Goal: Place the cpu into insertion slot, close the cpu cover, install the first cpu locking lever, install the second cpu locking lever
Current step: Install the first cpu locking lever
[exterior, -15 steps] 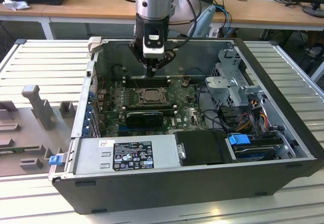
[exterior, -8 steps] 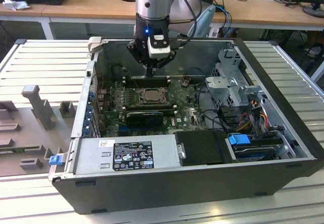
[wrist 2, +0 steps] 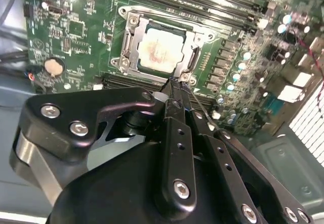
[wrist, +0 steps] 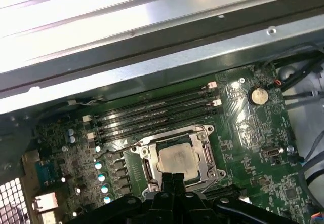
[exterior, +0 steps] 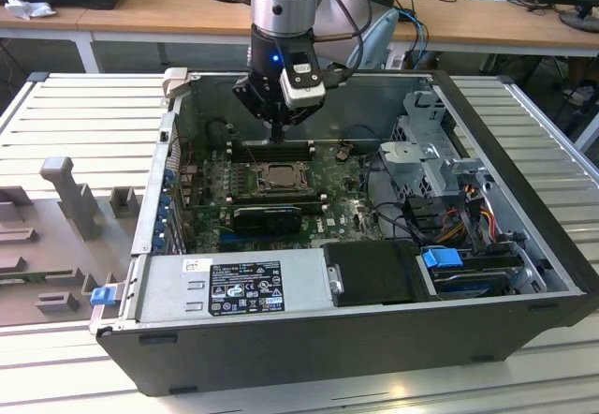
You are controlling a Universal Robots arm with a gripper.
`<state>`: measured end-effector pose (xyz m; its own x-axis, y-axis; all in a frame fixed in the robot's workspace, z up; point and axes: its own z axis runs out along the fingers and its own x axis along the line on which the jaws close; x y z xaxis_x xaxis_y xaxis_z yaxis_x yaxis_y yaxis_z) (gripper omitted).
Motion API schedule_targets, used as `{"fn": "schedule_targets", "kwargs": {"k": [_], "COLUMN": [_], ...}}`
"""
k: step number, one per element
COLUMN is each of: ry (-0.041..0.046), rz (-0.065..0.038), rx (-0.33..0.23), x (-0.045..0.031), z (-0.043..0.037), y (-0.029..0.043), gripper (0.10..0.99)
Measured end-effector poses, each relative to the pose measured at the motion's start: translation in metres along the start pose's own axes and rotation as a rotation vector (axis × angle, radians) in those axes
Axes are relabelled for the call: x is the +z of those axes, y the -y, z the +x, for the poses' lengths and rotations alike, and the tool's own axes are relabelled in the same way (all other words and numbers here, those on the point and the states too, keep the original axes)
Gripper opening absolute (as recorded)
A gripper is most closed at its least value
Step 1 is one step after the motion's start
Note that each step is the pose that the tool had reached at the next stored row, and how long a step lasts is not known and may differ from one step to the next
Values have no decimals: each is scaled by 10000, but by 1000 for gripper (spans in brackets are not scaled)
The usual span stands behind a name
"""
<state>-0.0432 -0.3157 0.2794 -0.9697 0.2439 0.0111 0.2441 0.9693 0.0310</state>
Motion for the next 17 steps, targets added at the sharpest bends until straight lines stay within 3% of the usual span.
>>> {"fn": "schedule_targets", "kwargs": {"k": [17], "ry": [-101], "rz": [36], "rx": [-3277], "x": [10], "z": [0], "y": [0], "gripper": [106]}}
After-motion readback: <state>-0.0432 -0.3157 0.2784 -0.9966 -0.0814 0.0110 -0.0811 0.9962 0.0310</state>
